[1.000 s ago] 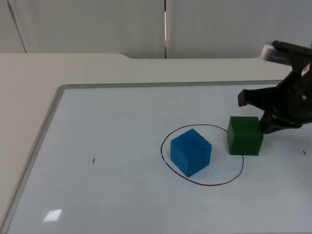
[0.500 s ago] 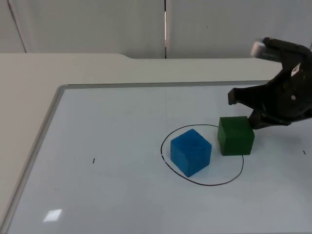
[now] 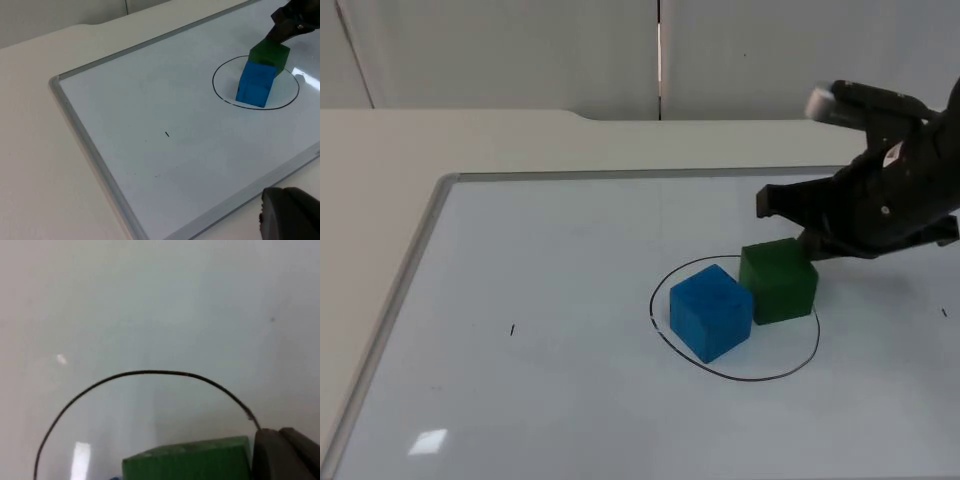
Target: Push the two cubes into the marked area.
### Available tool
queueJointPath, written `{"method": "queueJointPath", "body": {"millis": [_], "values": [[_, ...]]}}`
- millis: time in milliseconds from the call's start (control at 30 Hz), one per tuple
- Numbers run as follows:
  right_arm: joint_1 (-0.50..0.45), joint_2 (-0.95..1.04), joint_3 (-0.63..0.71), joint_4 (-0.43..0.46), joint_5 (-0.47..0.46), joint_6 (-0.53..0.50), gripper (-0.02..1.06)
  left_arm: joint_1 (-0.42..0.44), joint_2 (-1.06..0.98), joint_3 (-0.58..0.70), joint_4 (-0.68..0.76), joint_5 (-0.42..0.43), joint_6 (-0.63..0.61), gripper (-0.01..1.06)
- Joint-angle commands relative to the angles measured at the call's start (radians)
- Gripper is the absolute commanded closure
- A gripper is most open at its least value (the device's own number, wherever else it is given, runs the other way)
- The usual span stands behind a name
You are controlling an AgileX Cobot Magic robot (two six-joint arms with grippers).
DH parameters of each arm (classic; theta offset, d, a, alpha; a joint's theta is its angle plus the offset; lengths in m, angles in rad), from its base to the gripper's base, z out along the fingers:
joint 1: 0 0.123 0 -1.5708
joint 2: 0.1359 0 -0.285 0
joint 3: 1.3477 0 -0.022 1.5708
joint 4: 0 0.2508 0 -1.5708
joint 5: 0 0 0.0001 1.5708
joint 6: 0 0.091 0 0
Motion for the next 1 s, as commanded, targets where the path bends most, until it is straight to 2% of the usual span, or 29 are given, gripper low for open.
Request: {"method": "queueJointPath", "body": {"millis": [0,533,633,667,800,833,967], "values": [[0.013,-0.001,-0.005,0.002,-0.02,-0.001,1.05,0.002,-0.004,0.004,0.007,0.0,-0.007,1.05],[0.029,-0.005,-0.005,-0.014,-0.012,-0.001,1.05,0.002,-0.004,0.004,0.007,0.0,-0.007,1.05],[0.029,-0.04,-0.005,-0.086,0.006,-0.001,1.05,0.002,-0.004,0.004,0.007,0.0,-0.007,1.05],[0.029,-0.04,-0.005,-0.086,0.006,-0.001,1.05,0.002,-0.004,0.004,0.007,0.0,-0.007,1.05],[0.029,-0.137,-0.005,-0.177,0.063,-0.001,1.05,0.002,-0.004,0.004,0.008,0.0,-0.007,1.05],[0.029,-0.137,-0.005,-0.177,0.063,-0.001,1.05,0.002,-0.004,0.004,0.008,0.0,-0.007,1.05],[0.029,-0.276,-0.005,-0.233,0.145,-0.001,1.05,0.002,-0.004,0.004,0.008,0.0,-0.007,1.05]]}}
